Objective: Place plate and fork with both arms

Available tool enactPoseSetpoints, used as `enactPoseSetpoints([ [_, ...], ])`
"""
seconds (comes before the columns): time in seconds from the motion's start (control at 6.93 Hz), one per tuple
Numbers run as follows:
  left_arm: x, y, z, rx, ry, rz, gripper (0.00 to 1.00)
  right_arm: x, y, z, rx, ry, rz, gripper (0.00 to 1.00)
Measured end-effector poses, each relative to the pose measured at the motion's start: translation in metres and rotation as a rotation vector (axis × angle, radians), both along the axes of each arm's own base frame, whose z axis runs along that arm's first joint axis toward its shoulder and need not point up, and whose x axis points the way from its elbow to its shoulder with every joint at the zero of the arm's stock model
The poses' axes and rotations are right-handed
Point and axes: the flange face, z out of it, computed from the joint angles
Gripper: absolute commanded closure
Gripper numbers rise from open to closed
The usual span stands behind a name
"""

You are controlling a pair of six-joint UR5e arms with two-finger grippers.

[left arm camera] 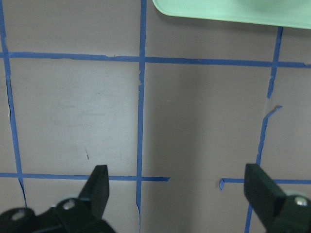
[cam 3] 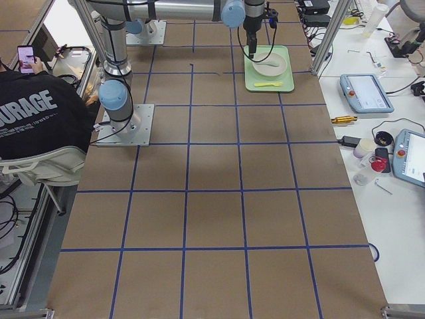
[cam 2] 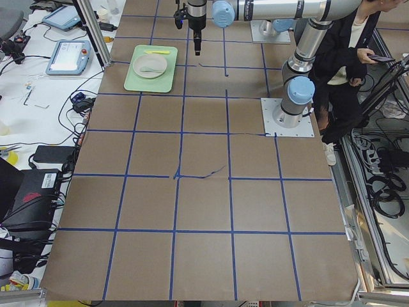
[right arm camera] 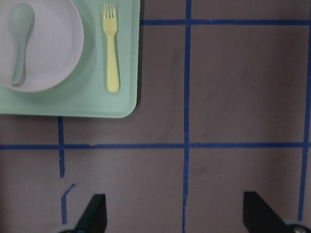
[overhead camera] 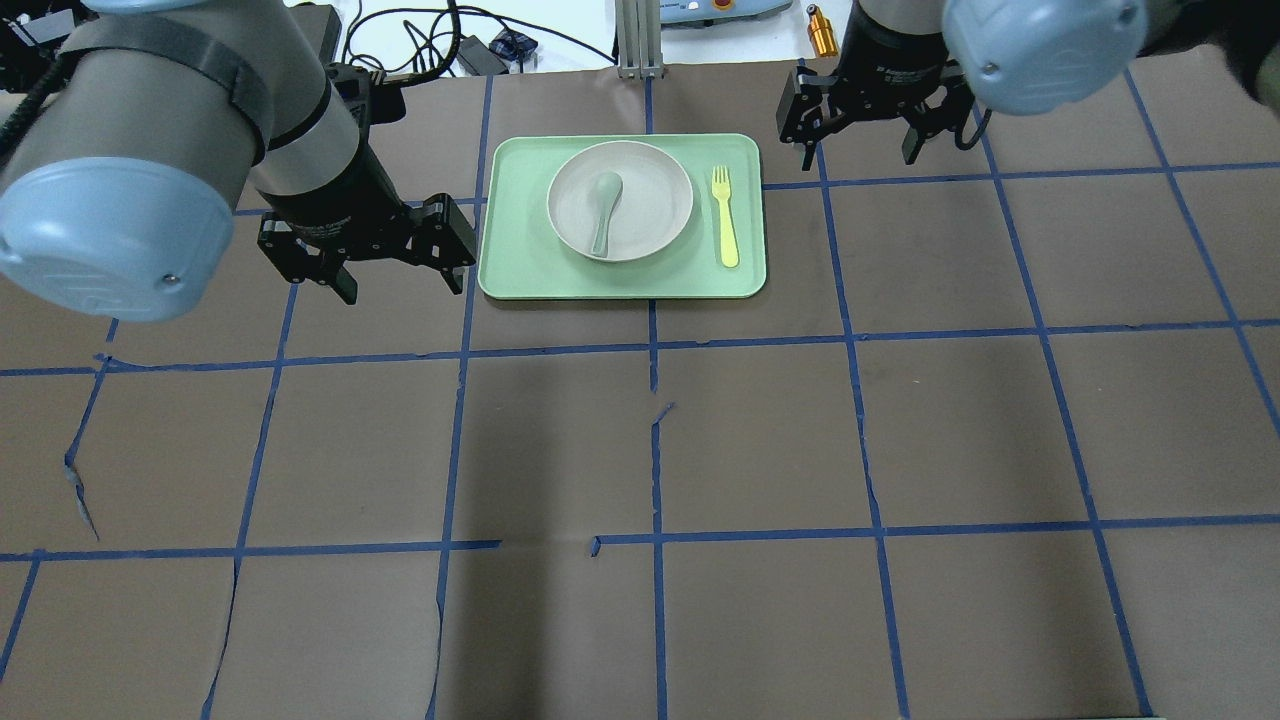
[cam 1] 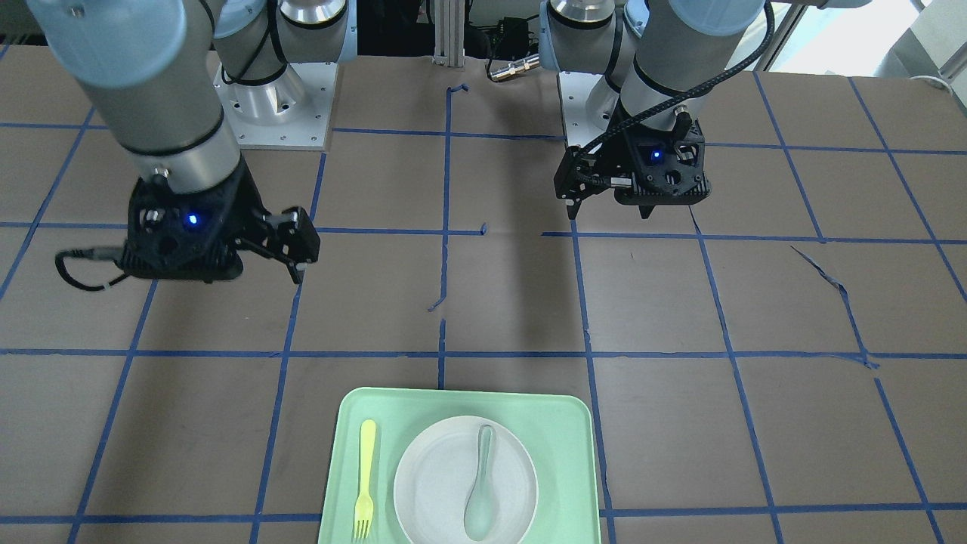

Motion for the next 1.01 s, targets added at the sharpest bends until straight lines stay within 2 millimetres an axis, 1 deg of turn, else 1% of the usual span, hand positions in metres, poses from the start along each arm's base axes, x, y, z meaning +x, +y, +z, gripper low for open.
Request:
enactPoseSetpoints([
  [0.14,0.000,0.000,0.001,-0.001,0.000,0.000,0.00,-0.004,0.036,0.023,0.012,0.002,0.000,0.00],
  [0.29,0.000,0.001,0.002,-0.004,0.000,0.000,0.00,-0.005,0.062,0.031,0.017,0.001,-0.001,0.00],
  [0.43,0.000,0.003,0.006,-0.013,0.001,0.000,0.00,-0.005,0.074,0.030,0.003,-0.001,-0.006,0.00],
  [0.72,-0.001,0.012,0.021,-0.036,0.002,-0.006,0.00,-0.004,0.077,0.026,-0.031,0.002,-0.008,0.00],
  [1.01,-0.001,0.016,0.027,-0.047,0.002,-0.009,0.00,-0.002,0.075,0.026,-0.035,-0.003,-0.005,0.00],
])
